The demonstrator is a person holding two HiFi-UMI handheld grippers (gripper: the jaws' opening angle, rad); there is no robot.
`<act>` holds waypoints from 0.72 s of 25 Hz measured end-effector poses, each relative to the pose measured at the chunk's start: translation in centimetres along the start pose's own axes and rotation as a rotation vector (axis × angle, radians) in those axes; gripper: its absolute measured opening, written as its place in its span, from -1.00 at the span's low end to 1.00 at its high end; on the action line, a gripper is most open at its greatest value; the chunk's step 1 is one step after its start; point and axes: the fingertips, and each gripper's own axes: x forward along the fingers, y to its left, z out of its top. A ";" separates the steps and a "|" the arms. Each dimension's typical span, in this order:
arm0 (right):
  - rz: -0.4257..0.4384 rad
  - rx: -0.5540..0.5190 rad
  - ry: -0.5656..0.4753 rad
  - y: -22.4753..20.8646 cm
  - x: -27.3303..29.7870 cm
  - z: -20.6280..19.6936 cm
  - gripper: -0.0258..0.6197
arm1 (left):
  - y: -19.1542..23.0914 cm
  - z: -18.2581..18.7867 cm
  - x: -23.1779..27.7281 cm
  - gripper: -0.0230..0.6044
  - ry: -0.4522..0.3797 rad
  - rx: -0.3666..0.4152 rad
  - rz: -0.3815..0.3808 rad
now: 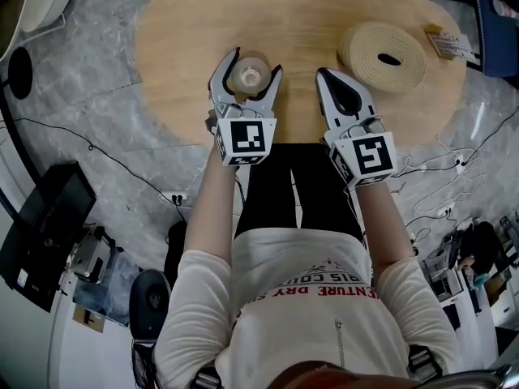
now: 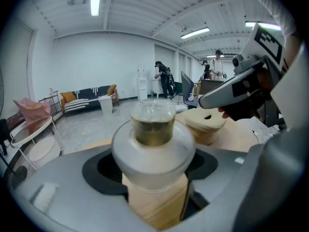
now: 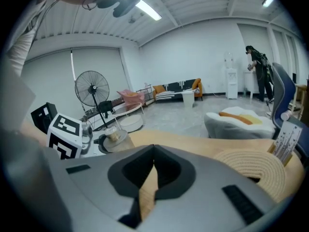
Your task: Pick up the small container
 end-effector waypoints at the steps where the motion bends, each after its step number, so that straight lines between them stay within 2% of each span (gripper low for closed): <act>1: 0.002 -0.002 -0.010 0.5 -0.6 0.9 -0.93 | -0.1 1.3 -1.0 0.16 -0.012 0.012 -0.004; 6: 0.034 -0.001 -0.040 2.9 -3.9 5.5 -0.93 | -0.5 7.5 -6.4 0.16 -0.061 0.021 -0.012; 10: 0.031 -0.047 -0.050 4.1 -6.8 9.1 -0.93 | 0.3 13.5 -10.1 0.16 -0.123 0.015 0.000; 15: 0.063 0.080 -0.076 5.2 -11.9 13.2 -0.93 | 0.6 19.5 -15.8 0.16 -0.159 -0.019 0.011; 18: 0.073 0.051 -0.122 5.7 -13.9 16.9 -0.93 | 1.5 23.1 -18.4 0.16 -0.198 0.004 0.036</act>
